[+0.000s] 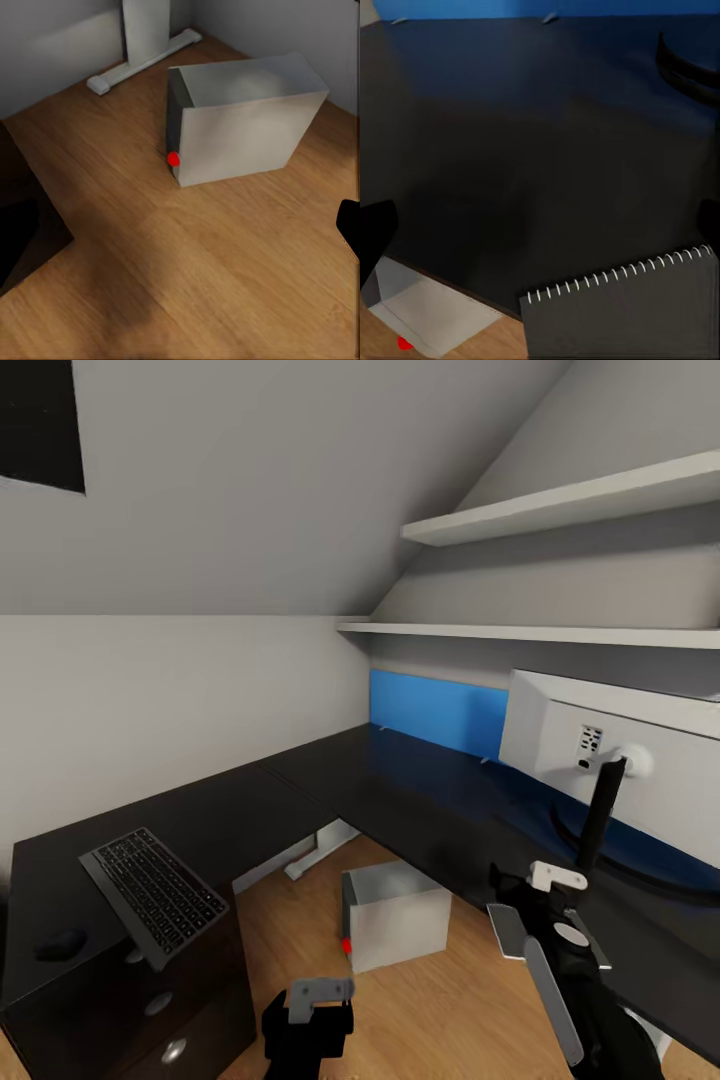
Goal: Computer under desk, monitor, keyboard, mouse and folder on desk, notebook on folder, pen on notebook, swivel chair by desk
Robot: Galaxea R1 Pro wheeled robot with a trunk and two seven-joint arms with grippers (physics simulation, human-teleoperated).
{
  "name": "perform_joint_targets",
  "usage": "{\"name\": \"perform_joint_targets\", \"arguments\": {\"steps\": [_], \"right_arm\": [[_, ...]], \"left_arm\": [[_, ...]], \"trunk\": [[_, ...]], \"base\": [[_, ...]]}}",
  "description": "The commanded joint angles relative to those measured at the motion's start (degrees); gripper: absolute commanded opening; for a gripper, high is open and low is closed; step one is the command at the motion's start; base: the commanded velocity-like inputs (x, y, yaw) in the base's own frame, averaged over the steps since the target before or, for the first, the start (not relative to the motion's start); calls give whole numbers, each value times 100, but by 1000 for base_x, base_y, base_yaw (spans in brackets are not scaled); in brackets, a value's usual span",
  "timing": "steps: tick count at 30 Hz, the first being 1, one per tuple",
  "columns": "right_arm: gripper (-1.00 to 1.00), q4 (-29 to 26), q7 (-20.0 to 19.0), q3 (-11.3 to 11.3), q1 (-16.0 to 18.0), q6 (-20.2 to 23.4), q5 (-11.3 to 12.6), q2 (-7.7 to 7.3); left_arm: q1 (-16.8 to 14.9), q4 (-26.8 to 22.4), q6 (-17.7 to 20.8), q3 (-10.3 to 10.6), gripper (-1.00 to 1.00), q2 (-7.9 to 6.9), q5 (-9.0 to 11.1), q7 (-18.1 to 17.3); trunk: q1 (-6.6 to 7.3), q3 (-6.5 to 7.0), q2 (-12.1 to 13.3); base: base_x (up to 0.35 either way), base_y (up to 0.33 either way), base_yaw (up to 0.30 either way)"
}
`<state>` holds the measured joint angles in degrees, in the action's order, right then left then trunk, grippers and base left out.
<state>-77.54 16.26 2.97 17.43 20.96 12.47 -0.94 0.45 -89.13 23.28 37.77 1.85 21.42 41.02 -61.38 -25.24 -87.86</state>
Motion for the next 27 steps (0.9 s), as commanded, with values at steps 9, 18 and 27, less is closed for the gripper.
{"name": "perform_joint_targets", "arguments": {"steps": [9, 18, 27], "right_arm": [[100, -16, -251, -7, -2, 31, 113, -18], [100, 228, -2838, -3, -2, 33, 756, -8], [100, 364, -2838, 2, -3, 36, 1690, -128]], "left_arm": [[-2, -299, 7, -10, 100, 0, 32, 37], [-2, -336, -13, -42, 100, -8, 29, 44], [-2, -335, -24, -48, 100, -15, 29, 56]], "trunk": [[2, -5, -3], [2, -5, -3], [2, -5, -3]], "base": [[-56, 0, -167], [-2, 0, -261], [0, 0, -265]]}}
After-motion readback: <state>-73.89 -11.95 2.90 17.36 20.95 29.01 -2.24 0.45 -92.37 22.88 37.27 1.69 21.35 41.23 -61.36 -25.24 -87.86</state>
